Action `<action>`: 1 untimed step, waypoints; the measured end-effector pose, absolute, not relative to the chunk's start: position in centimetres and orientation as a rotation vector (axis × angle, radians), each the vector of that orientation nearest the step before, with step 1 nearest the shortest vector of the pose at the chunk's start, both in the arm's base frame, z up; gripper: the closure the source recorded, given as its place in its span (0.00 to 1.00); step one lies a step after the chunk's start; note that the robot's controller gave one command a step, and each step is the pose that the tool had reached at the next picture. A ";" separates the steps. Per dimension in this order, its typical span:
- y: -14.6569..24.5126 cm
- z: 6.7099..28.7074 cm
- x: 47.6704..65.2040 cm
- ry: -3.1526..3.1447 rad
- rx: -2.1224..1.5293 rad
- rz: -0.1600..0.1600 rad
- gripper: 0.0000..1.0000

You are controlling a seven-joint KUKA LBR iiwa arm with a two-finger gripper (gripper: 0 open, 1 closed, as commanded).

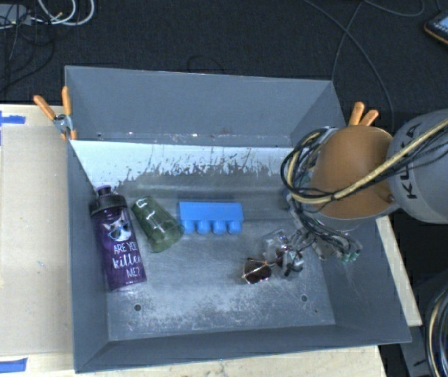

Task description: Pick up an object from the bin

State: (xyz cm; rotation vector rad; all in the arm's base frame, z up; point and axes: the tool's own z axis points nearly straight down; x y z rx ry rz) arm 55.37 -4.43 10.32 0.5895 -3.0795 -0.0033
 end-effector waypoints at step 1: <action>-4.4 12.7 55.5 -3.084 0.589 -0.001 1.00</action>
Offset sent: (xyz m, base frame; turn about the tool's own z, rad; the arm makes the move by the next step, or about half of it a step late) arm 0.0012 0.0001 0.0582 0.0006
